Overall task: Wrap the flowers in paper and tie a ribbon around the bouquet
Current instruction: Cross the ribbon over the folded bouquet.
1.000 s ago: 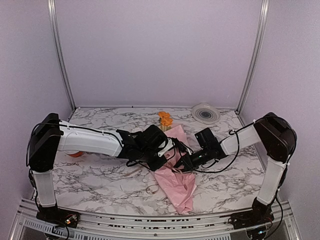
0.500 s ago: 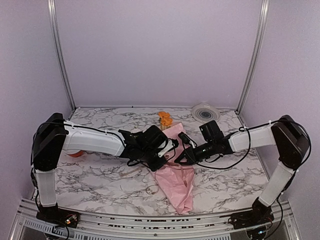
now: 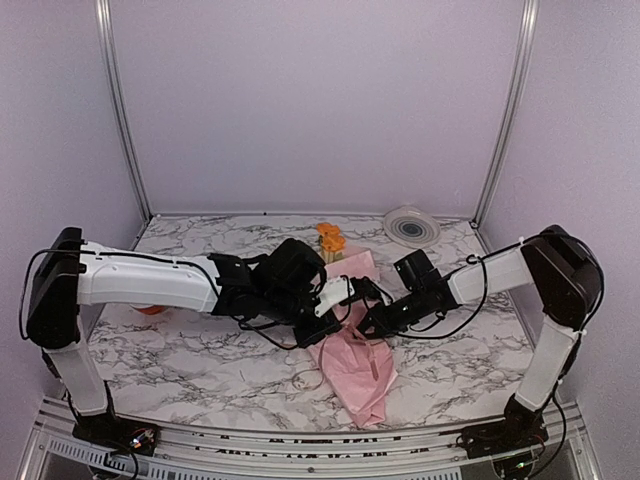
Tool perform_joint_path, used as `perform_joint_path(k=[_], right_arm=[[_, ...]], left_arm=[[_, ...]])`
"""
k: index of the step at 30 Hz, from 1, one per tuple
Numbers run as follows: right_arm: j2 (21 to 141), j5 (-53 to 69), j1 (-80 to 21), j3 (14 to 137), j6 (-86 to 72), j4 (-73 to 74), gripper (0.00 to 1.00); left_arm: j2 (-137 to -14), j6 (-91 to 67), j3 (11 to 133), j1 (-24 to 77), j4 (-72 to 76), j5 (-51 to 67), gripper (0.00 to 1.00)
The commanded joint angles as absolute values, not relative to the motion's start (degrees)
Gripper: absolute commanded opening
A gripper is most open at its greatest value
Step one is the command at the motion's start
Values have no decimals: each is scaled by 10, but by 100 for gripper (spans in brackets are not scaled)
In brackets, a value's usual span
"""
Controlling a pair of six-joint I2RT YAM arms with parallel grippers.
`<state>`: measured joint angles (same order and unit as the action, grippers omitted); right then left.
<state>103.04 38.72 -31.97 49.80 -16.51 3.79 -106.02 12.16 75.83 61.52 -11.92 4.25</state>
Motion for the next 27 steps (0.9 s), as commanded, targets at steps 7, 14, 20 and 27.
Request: perform_joint_path(k=[7,14,20,27], right_arm=[[1054,370,-316,512,-143,54,23],[1060,368,-317,514,-136,58,22],[1062,365,-316,515,-130,64,22],[1063,368,-316,513,-129,66,22]], left_arm=[[-896,84,634,639,-22,114,0],[-863,53,594,699,-31,81,0],[-816,19,551,713,20,51,0],[-876,16,597,699,76,-67,0]])
